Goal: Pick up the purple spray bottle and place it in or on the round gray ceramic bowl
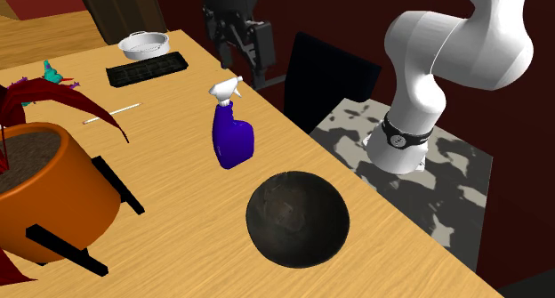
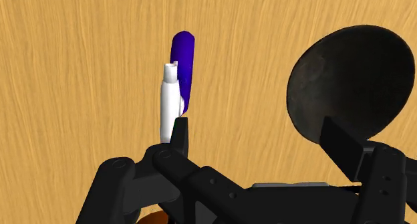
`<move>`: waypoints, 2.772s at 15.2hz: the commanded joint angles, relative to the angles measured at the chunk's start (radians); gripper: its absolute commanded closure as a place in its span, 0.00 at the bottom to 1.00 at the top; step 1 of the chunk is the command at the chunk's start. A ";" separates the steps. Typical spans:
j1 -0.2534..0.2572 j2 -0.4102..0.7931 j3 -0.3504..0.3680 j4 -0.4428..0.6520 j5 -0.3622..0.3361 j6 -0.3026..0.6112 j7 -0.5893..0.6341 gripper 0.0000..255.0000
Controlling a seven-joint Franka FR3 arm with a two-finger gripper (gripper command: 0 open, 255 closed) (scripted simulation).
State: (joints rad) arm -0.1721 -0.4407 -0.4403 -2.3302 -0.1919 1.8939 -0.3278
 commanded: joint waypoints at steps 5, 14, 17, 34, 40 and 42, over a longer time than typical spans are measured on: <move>-0.011 0.152 -0.100 0.069 0.010 0.085 -0.116 0.00; -0.012 0.189 -0.118 -0.003 0.016 0.192 -0.125 0.00; -0.012 0.190 -0.118 -0.003 0.017 0.192 -0.125 0.00; -0.013 0.166 -0.108 0.032 0.011 0.135 -0.120 1.00; -0.013 0.139 -0.095 0.091 0.007 0.051 -0.115 1.00; -0.012 0.132 -0.090 0.112 0.007 0.023 -0.114 1.00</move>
State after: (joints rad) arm -0.1846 -0.3018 -0.5347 -2.2289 -0.1837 1.9347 -0.4447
